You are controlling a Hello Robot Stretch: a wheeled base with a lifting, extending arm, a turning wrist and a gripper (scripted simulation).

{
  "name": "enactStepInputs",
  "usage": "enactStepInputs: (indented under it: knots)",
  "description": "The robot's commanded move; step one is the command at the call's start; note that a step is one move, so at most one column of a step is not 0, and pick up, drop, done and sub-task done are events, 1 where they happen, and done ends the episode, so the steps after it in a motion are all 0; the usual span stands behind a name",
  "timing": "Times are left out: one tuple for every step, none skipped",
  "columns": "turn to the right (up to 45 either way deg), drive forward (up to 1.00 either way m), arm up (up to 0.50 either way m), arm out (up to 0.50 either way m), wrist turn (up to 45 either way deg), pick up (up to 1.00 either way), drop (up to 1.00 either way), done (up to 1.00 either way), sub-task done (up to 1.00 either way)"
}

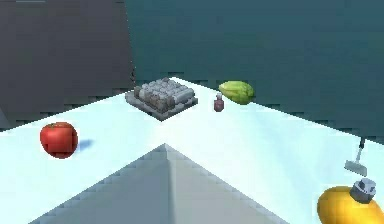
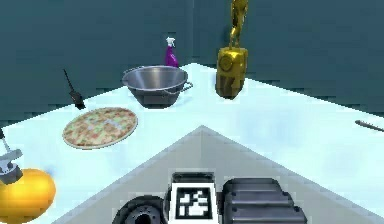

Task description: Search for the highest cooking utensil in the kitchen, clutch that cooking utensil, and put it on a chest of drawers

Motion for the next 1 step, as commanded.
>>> enactStepInputs:
  knots:
    - [0.0, 0.00, 0.00, 0.48, 0.0, 0.00, 0.00, 0.00, 0.00]
